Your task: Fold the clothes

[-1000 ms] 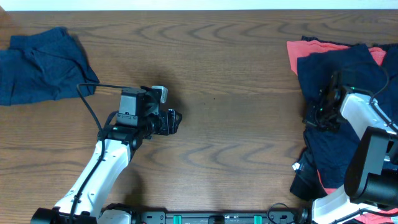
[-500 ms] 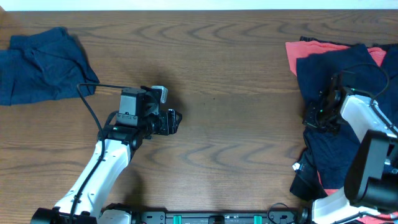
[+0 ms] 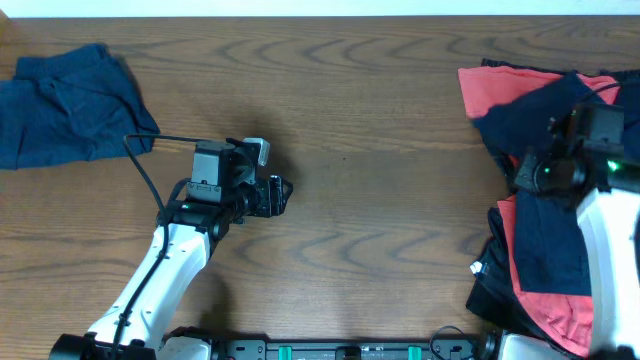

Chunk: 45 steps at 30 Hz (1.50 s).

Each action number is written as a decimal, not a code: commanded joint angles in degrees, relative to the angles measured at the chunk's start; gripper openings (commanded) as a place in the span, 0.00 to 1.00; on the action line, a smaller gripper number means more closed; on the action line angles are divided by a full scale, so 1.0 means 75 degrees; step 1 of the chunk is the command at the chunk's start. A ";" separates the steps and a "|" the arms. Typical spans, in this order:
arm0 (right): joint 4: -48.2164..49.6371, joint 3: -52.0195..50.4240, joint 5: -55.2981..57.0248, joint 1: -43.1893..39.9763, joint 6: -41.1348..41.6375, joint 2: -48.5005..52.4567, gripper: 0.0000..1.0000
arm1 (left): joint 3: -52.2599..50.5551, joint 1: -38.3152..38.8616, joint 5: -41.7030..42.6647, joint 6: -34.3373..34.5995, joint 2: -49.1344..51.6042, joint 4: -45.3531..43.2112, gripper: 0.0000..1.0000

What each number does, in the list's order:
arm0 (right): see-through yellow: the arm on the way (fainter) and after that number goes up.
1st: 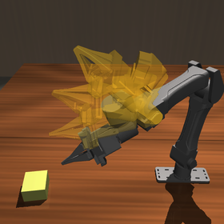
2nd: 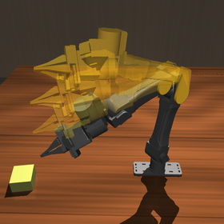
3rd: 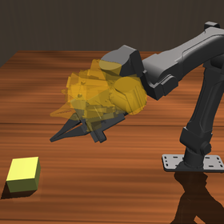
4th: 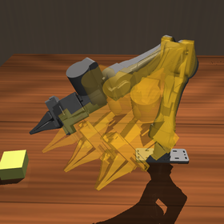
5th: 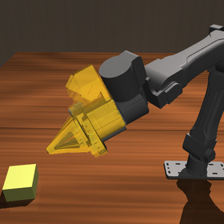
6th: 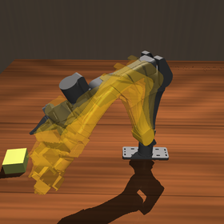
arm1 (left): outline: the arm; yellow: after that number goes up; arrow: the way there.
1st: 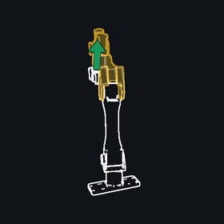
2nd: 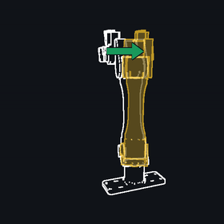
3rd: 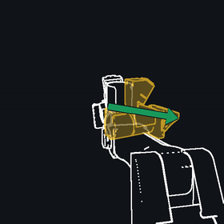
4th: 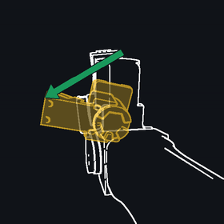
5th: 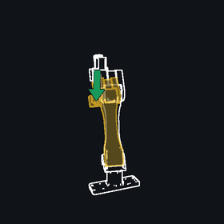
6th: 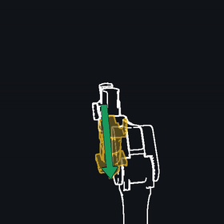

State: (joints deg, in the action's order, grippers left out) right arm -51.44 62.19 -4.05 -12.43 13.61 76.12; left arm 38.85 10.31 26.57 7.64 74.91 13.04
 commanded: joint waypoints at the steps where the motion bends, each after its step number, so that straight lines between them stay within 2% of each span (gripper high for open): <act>1: -0.0102 0.0204 -0.0149 0.0286 0.0058 -0.0699 0.01 | 0.0187 0.0023 -0.0035 -0.0035 0.0044 -0.0003 0.65; 7: -0.0294 0.0207 0.0152 0.1148 -0.0178 -0.1574 0.02 | 0.0187 0.0023 -0.0035 -0.0035 0.0044 -0.0009 0.65; 15: -0.0294 0.0207 0.0574 0.3066 -0.0603 -0.1958 0.01 | 0.0187 0.0023 -0.0035 -0.0035 0.0044 -0.0006 0.65; 21: -0.0297 0.0204 0.0632 0.4514 -0.0597 -0.1676 0.01 | 0.0187 0.0023 -0.0035 -0.0032 0.0044 -0.0006 0.65; 29: -0.0152 0.0207 0.0688 0.6100 -0.0638 -0.0624 0.01 | 0.0187 0.0023 -0.0035 -0.0032 0.0044 -0.0006 0.65; 45: 0.1011 0.0207 0.0478 0.7970 -0.0627 0.0440 0.01 | 0.0187 0.0023 -0.0035 -0.0035 0.0044 -0.0003 0.65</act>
State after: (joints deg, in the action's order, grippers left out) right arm -44.80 62.24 1.34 45.78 9.78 79.24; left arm 38.85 10.31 26.57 7.64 74.91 13.04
